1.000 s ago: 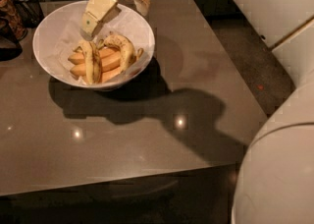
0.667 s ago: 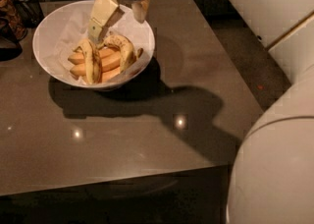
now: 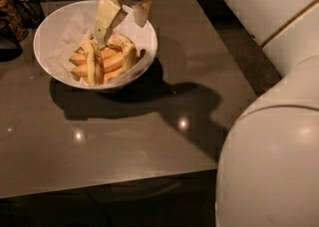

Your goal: Pick banana from white bowl

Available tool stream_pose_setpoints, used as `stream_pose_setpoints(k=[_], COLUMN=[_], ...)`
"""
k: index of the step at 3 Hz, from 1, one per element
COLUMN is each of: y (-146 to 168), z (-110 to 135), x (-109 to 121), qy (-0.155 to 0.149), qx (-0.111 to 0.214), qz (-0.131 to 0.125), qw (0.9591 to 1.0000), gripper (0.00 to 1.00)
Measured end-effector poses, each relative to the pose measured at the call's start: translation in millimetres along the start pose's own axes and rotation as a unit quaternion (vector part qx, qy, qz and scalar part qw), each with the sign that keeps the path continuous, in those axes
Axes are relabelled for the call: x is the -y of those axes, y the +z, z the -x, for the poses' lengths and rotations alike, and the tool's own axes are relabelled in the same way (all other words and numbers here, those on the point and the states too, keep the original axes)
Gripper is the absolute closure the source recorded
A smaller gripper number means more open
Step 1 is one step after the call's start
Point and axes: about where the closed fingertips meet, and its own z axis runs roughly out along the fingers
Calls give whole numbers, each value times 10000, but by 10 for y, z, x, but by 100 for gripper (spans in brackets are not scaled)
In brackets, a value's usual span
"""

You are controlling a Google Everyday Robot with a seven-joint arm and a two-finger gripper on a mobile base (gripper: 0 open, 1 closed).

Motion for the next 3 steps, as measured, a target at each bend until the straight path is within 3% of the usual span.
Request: stream_pose_setpoints(k=[3], y=[196], z=[37], x=[121], qy=[109], qx=[-173], qz=[60], qw=[9998], gripper=[31])
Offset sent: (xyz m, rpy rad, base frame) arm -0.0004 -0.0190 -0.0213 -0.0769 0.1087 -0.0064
